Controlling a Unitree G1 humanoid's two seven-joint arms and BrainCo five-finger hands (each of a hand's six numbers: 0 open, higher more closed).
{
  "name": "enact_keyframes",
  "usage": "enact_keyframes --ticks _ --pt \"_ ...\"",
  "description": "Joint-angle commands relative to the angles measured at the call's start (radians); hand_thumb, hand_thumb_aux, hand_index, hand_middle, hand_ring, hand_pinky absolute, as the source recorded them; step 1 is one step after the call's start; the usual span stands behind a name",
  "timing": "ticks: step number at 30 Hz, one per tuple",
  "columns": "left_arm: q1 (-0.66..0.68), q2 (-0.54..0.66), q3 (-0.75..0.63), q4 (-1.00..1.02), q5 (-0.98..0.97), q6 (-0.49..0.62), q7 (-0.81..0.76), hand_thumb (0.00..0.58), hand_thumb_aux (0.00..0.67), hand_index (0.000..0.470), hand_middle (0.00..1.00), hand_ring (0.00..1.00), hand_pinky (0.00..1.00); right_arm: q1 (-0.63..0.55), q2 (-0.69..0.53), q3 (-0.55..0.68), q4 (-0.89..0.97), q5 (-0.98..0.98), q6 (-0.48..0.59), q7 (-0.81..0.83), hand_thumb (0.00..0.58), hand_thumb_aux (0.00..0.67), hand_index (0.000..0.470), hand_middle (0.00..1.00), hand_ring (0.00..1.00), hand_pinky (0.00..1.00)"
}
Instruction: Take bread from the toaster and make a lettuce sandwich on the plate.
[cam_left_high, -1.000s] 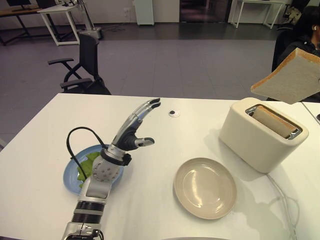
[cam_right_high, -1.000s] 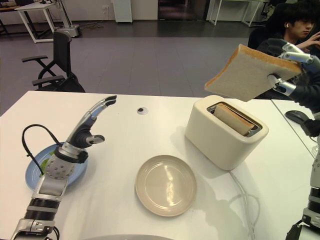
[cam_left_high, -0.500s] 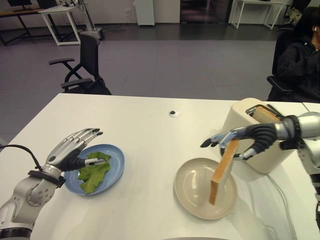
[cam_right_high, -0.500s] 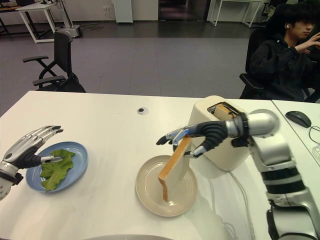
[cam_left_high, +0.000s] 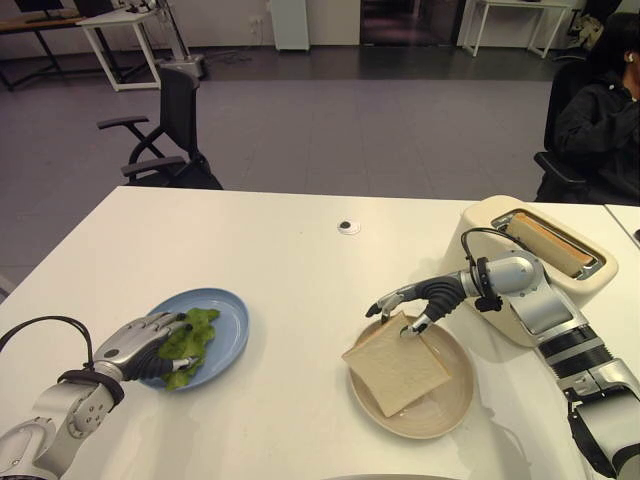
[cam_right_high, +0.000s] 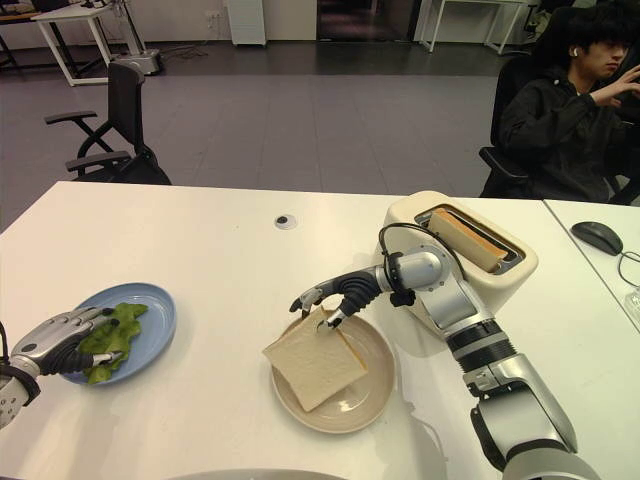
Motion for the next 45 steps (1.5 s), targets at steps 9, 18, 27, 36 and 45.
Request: enact_keyframes --ticks 9,18,27,36,45 --pt "-0.016 0.031 -0.098 0.036 0.010 0.020 0.067 0.580 0.670 0.470 0.00 0.00 0.00 -0.001 -0.006 -0.023 -0.038 0.008 -0.017 -0.017 0.079 0.047 0.033 0.00 0.00 0.00" --pt "0.012 0.071 -0.008 0.000 -0.061 -0.046 0.171 0.580 0.670 0.470 0.00 0.00 0.00 0.006 -0.010 -0.059 -0.045 0.027 -0.023 -0.035 0.071 0.042 0.029 0.00 0.00 0.00" --pt "0.029 0.079 0.003 -0.034 -0.070 -0.055 0.135 0.164 0.102 0.072 0.00 0.00 0.00 0.012 -0.013 -0.070 -0.046 0.030 -0.028 -0.040 0.014 0.008 0.006 0.00 0.00 0.00" --pt "-0.005 0.075 -0.067 0.034 -0.048 -0.056 0.125 0.464 0.370 0.260 0.00 0.00 0.00 0.017 -0.014 -0.068 -0.047 0.028 -0.032 -0.040 0.000 0.000 0.000 0.00 0.00 0.00" --pt "-0.048 0.054 -0.080 0.051 -0.084 -0.123 0.186 0.580 0.670 0.470 0.00 0.00 0.00 0.011 -0.008 -0.059 -0.032 0.015 -0.045 -0.045 0.014 0.008 0.006 0.00 0.00 0.00"
